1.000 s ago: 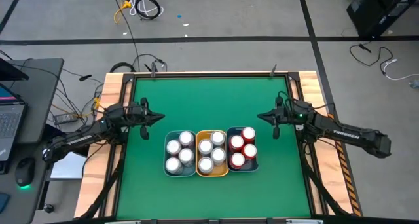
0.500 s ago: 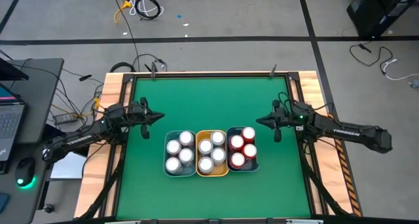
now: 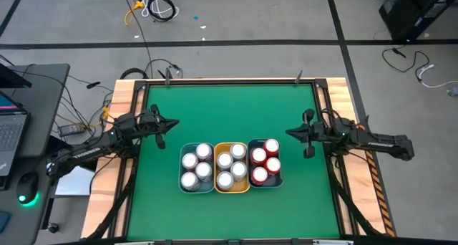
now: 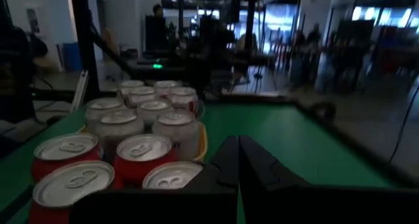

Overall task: Sort soda cans
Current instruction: Return to Home Position

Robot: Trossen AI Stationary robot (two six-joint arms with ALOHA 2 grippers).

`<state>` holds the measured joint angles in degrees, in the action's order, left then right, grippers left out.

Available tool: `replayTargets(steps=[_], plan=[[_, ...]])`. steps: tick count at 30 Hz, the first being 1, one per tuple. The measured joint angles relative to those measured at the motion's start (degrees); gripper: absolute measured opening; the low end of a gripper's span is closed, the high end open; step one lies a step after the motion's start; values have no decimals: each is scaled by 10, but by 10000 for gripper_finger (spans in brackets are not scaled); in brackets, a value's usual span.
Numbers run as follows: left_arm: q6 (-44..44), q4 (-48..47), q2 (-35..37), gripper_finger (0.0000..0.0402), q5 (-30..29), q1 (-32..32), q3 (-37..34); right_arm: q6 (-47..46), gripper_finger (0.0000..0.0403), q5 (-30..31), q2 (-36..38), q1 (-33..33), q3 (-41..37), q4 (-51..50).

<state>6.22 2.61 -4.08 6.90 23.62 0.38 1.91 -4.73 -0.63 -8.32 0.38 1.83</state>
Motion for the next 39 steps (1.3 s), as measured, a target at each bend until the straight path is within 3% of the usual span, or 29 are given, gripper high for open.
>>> replayTargets(steps=[39], plan=[[0,5,0,5,-2,0,0,-48,2,7,-39,-4,0,-3]])
